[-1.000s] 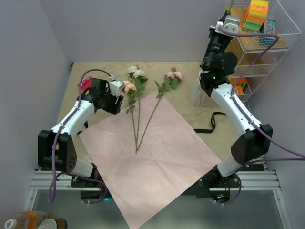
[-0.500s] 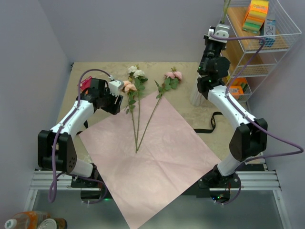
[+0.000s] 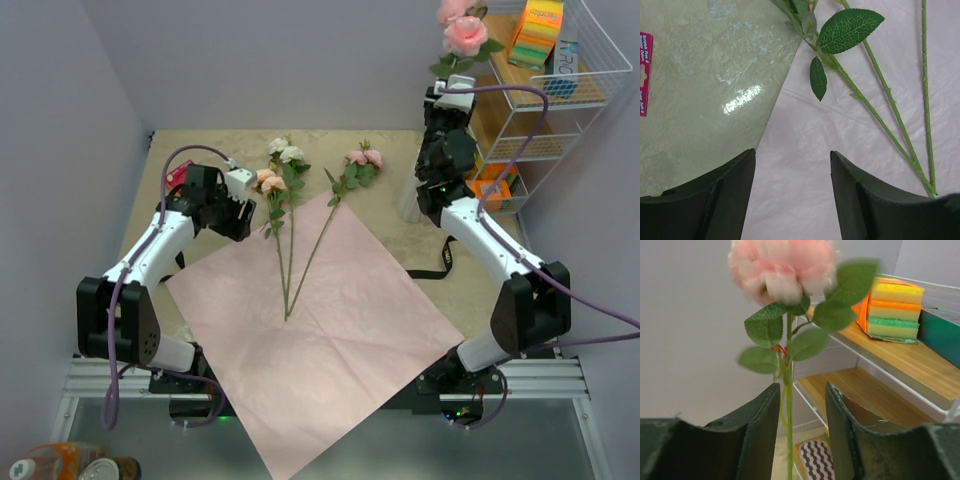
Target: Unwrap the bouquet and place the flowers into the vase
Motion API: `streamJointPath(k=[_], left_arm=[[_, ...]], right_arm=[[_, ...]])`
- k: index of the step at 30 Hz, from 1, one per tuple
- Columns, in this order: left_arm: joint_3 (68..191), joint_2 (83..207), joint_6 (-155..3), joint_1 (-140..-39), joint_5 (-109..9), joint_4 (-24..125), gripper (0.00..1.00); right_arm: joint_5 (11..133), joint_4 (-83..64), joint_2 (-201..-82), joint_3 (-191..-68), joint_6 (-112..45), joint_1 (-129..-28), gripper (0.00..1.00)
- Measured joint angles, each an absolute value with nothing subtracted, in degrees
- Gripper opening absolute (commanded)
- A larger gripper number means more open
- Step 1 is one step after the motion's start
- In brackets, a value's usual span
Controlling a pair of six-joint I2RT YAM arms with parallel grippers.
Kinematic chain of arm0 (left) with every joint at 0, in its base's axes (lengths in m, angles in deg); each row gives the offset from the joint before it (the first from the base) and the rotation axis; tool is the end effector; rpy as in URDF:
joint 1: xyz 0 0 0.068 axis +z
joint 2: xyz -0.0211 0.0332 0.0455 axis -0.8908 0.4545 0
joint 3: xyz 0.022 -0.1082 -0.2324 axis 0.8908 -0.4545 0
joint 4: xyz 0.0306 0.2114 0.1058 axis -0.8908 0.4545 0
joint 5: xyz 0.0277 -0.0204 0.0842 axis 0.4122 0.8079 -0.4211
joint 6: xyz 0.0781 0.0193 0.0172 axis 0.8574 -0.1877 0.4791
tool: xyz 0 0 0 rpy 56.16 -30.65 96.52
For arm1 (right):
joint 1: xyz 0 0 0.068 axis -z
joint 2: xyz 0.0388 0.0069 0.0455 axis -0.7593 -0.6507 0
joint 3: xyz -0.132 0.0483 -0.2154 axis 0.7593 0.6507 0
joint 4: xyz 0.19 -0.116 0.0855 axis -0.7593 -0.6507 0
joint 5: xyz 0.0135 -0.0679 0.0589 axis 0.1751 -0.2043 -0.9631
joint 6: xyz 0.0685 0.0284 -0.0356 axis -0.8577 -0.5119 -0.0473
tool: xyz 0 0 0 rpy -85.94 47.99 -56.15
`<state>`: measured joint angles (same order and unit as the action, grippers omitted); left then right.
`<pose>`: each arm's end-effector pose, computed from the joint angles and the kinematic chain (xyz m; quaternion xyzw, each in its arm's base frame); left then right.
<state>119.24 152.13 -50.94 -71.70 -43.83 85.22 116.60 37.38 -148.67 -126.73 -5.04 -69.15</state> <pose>0.2950 -0.0632 0.2238 0.2180 0.9163 -0.1055 0.3191 0.3472 0.0792 0.4292 0.0922 0.5337 -0.1678 0.8237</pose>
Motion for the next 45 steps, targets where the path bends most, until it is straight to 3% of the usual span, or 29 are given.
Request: streamJointPath(k=[14, 17, 18, 23, 30, 33, 36, 45], left_arm=[[119.37, 149.22, -51.13, -71.7, -43.53, 86.97, 0.66], [119.37, 148.74, -51.13, -71.7, -43.53, 87.17, 0.66], [119.37, 148.63, -51.13, -71.7, -43.53, 87.15, 0.66], [119.37, 148.35, -51.13, -71.7, -43.5, 87.15, 0.68], [119.37, 146.4, -51.02, -71.7, -43.57, 87.19, 0.7], [119.37, 145.68, -50.91, -71.7, -43.85, 87.17, 0.76], [119.37, 145.07, -50.67, -71.7, -44.42, 87.17, 0.98], [118.7, 141.7, -51.0, -71.59, -45.8, 85.37, 0.99]], right_arm=[[107.2, 16.46, -129.13, -115.27, -21.01, -70.48, 0.67], [105.39, 11.85, -127.81, -115.25, -22.52, -73.87, 0.78], [105.23, 10.16, -127.79, -115.4, -22.85, -75.49, 0.99], [100.42, 2.91, -131.62, -117.81, -28.77, -83.38, 0.99], [82.83, 3.17, -138.57, -116.1, -42.26, -83.6, 0.96], [85.89, 0.96, -144.75, -117.85, -45.84, -84.82, 0.96], [93.08, -2.99, -151.86, -120.74, -48.73, -86.85, 0.99], [104.03, -15.87, -168.12, -133.24, -57.23, -89.37, 0.99]])
